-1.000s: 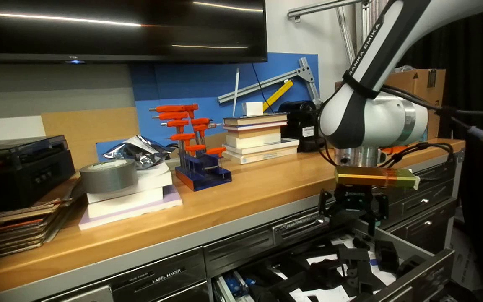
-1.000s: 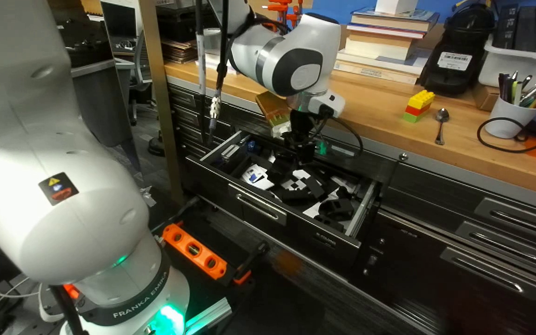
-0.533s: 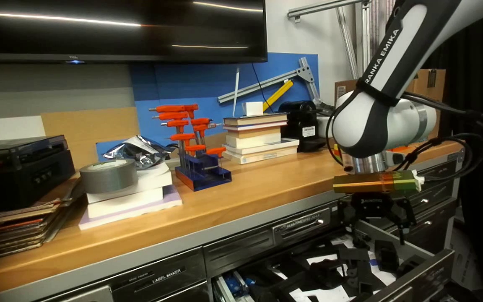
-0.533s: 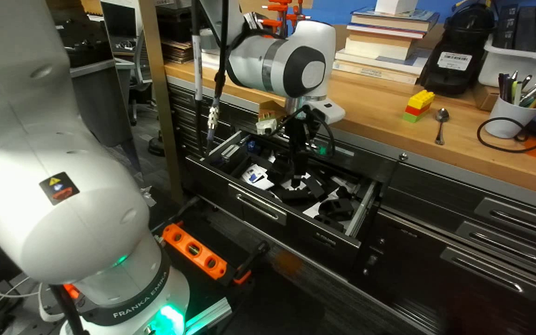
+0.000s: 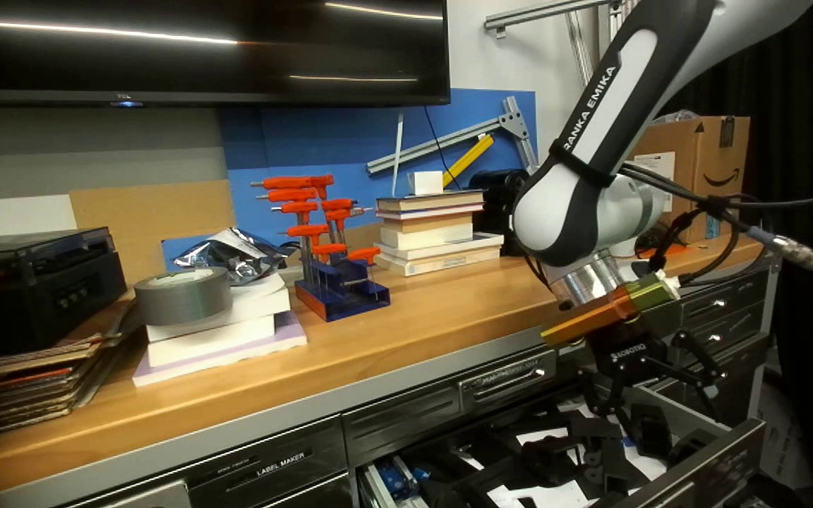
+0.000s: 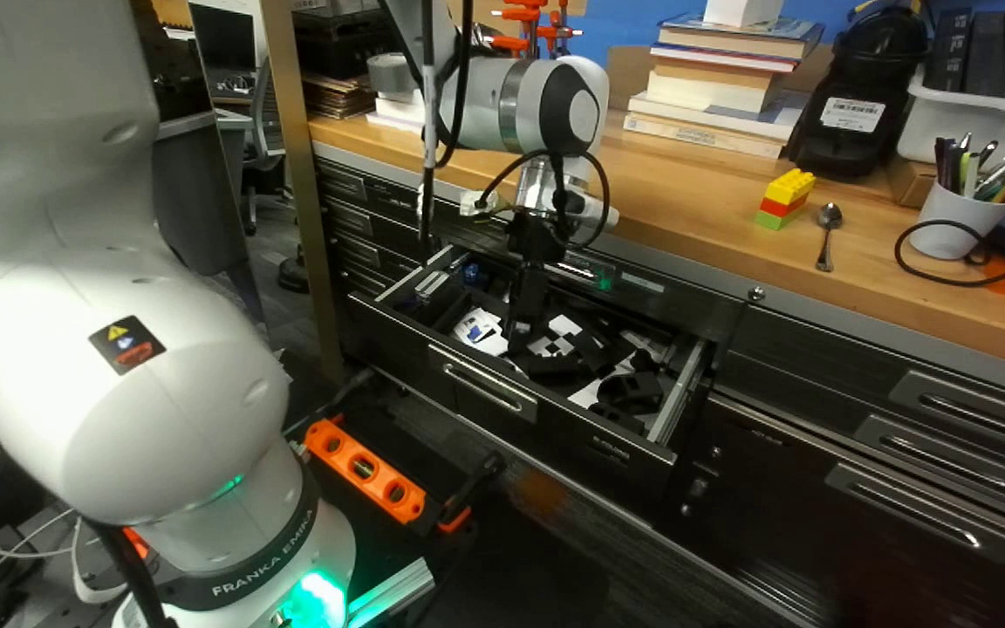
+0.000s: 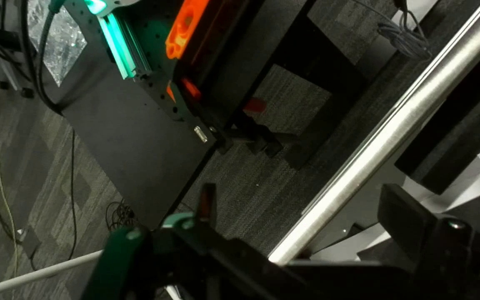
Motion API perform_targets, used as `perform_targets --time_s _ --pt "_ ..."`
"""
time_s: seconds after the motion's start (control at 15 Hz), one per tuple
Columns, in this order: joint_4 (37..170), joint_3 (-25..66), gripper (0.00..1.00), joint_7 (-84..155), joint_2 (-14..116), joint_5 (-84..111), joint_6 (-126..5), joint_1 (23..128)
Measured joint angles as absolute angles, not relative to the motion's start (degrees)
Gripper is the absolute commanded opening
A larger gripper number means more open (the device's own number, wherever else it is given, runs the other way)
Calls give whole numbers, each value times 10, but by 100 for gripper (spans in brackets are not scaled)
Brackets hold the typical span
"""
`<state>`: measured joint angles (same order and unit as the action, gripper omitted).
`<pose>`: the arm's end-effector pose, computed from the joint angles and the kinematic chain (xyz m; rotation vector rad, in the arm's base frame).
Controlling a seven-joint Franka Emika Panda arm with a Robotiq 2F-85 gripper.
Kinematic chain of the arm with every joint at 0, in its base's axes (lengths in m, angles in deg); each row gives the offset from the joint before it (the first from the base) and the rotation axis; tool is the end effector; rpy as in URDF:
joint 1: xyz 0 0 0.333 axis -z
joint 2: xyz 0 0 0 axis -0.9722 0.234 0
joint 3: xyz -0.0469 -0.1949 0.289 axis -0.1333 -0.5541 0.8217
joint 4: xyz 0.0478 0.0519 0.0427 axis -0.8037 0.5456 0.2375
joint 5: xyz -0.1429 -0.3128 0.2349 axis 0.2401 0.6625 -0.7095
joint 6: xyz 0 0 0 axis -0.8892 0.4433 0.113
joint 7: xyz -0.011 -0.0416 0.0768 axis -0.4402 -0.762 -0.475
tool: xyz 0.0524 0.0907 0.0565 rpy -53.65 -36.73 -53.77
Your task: Put the black object in the top drawer
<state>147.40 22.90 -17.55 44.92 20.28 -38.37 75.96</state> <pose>0.4426 -0.0227 0.2214 2.3970 -1.1713 -0.6339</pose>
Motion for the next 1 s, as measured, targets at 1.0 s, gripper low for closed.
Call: perform_targets --time_s 1.0 --pt "1467 223 100 303 505 35 -578 804"
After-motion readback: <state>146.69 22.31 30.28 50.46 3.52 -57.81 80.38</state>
